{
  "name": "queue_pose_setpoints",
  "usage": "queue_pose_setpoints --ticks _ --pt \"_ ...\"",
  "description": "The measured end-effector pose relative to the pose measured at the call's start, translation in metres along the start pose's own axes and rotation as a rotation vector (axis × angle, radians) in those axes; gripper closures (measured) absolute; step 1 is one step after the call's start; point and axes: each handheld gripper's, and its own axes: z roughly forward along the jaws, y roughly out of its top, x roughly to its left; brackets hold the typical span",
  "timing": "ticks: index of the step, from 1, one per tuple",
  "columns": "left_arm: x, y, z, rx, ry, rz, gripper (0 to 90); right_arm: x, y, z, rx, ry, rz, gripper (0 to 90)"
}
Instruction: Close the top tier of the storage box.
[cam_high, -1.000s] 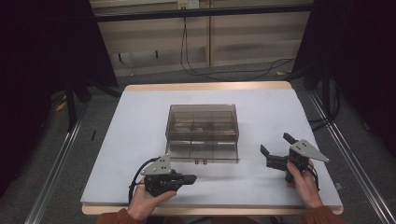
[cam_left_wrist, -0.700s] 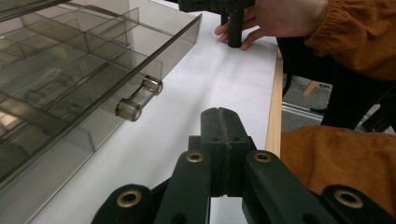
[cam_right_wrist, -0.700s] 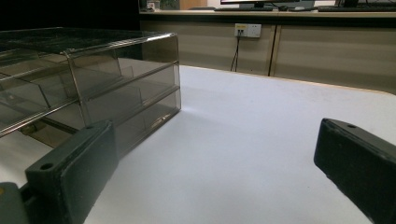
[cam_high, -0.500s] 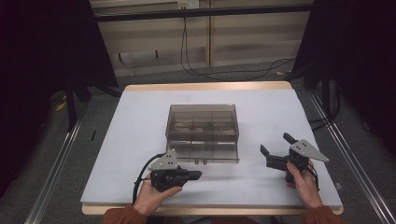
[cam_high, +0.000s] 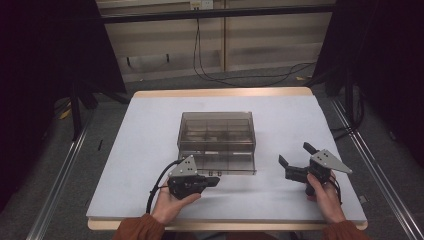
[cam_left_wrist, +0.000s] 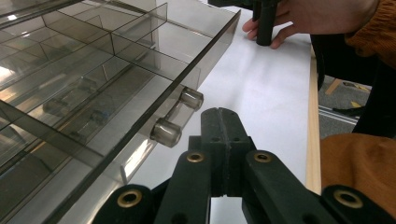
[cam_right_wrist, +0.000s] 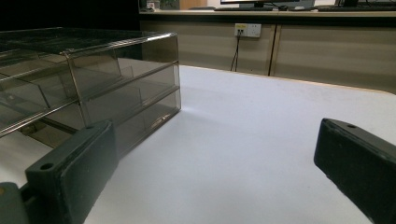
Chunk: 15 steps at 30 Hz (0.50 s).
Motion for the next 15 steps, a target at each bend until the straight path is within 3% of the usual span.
queue_pose_setpoints --ticks 15 --pt "0.0004 0.0042 0.0052 -0.004 0.017 0.004 90.0 0.0004 0.0001 -0.0001 -0.003 0.000 0.003 0.0"
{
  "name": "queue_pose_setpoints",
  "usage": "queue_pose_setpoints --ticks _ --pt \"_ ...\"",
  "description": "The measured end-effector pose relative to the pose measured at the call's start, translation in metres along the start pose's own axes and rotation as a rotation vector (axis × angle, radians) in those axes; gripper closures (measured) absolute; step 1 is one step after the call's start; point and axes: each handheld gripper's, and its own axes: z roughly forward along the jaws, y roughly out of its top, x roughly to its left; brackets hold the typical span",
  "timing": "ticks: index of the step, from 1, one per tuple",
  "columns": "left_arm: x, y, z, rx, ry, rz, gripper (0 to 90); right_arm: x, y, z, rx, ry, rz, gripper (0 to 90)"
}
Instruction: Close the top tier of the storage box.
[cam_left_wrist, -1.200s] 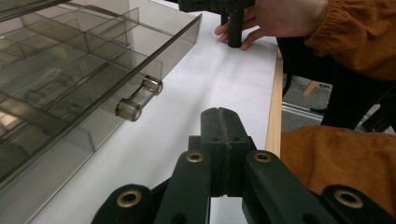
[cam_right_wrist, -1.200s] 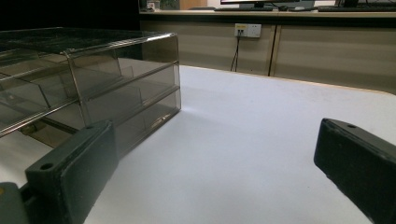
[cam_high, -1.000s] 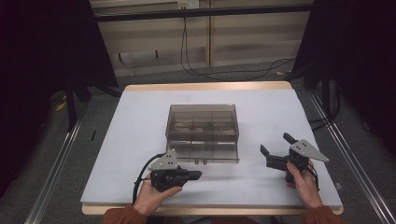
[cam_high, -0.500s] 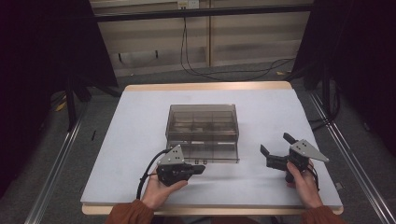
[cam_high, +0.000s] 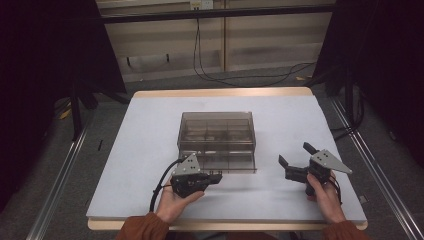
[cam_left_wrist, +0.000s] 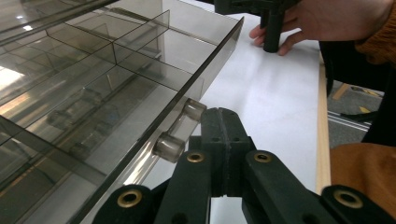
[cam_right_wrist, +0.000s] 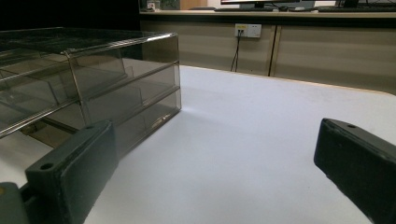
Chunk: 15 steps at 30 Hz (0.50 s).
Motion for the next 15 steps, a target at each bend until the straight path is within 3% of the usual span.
queue_pose_setpoints --ticks 15 --pt "0.0057 0.0037 0.0036 -0.002 0.005 0.015 90.0 -0.0004 -0.0001 -0.0001 0.002 0.001 -0.002 0.0"
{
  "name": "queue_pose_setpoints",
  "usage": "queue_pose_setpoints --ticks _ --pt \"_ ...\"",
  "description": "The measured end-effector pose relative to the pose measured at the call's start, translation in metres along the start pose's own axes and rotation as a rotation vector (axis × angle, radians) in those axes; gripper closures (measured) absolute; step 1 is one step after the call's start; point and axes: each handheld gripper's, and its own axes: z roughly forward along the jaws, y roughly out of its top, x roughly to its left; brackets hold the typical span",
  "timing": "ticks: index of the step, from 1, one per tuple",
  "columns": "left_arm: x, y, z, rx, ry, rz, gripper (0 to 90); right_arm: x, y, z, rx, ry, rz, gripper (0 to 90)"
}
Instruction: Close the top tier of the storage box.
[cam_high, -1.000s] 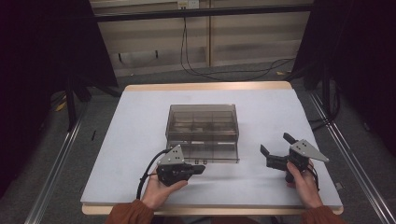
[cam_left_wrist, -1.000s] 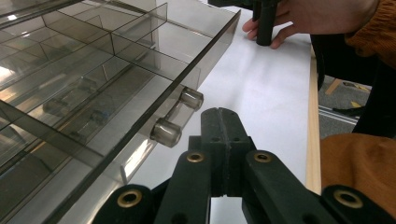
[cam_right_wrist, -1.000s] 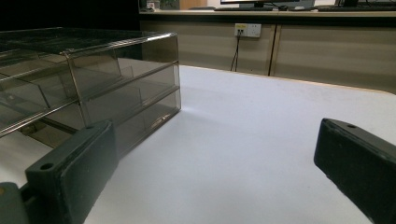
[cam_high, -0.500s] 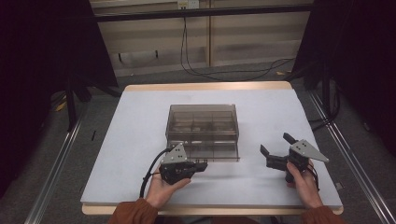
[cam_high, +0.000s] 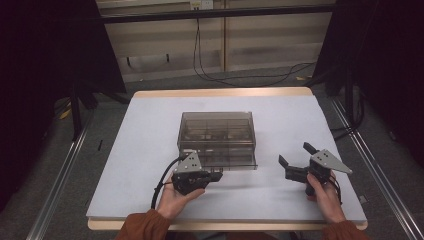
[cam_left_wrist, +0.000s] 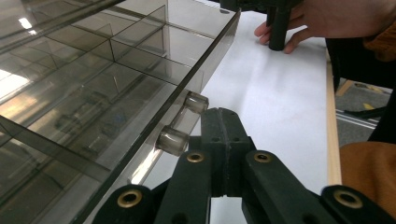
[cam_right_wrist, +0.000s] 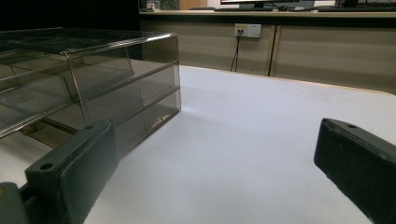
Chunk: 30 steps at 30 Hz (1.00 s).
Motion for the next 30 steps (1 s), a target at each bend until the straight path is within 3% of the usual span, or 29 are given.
queue_pose_setpoints --ticks 25,30 --pt "0.014 0.003 0.004 -0.014 0.025 -0.019 90.0 0.000 0.000 0.000 -0.001 0.001 0.004 0.0" --pt "0.017 0.003 0.004 -0.020 0.045 -0.033 90.0 0.000 0.000 0.000 -0.001 0.004 0.000 0.0"
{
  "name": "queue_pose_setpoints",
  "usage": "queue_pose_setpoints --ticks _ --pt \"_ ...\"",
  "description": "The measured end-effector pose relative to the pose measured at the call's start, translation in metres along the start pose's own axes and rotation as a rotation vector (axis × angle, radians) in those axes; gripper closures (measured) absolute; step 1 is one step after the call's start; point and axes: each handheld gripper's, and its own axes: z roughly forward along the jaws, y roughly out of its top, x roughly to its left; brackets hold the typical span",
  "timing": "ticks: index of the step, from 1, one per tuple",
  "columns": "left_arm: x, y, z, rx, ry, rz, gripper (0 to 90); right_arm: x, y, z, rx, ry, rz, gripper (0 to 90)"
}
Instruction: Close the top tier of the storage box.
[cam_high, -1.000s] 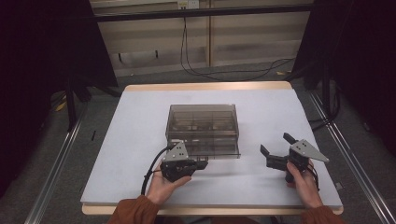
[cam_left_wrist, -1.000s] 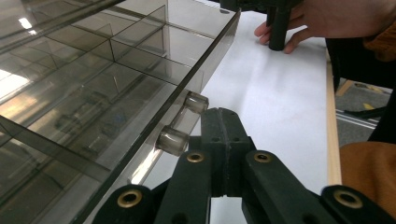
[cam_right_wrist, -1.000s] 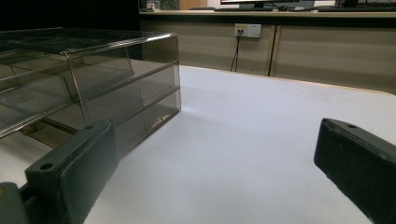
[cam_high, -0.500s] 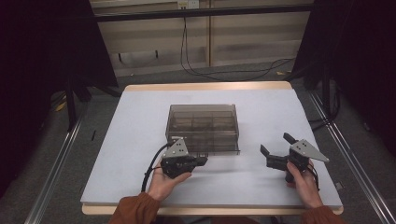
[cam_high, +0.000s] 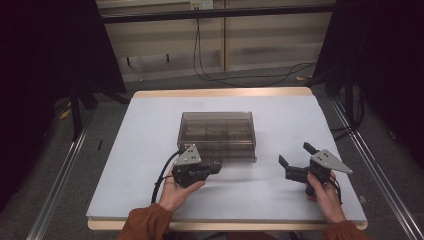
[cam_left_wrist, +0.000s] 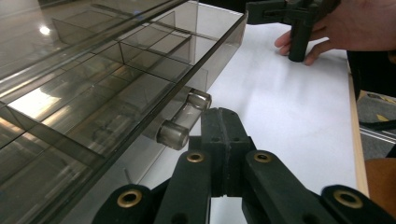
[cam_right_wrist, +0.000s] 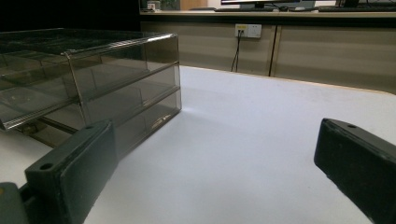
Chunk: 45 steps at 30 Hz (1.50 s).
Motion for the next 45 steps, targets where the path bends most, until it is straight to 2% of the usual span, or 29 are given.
queue_pose_setpoints --ticks 7,15,21,25,28,30,45 --pt "0.005 0.000 0.001 -0.009 0.002 -0.007 90.0 0.000 0.000 0.000 0.000 -0.001 0.003 0.0" --pt "0.009 0.000 -0.001 -0.004 0.029 -0.024 90.0 0.000 0.000 0.000 -0.001 0.000 0.002 0.0" --pt "0.011 0.000 0.000 -0.012 0.024 -0.023 90.0 0.000 0.000 0.000 -0.001 -0.001 0.002 0.0" --pt "0.012 0.001 -0.001 -0.004 0.040 -0.020 90.0 0.000 0.000 0.000 -0.001 -0.001 0.003 0.0" --pt "0.014 0.002 0.000 -0.021 0.045 -0.023 90.0 0.000 0.000 0.000 0.000 -0.001 0.008 0.0" --pt "0.014 0.003 0.000 -0.008 0.050 -0.018 90.0 0.000 0.000 0.000 0.000 -0.001 0.007 0.0" --pt "0.019 0.003 0.003 -0.020 0.054 -0.031 90.0 0.000 0.000 0.000 -0.003 0.000 0.002 0.0"
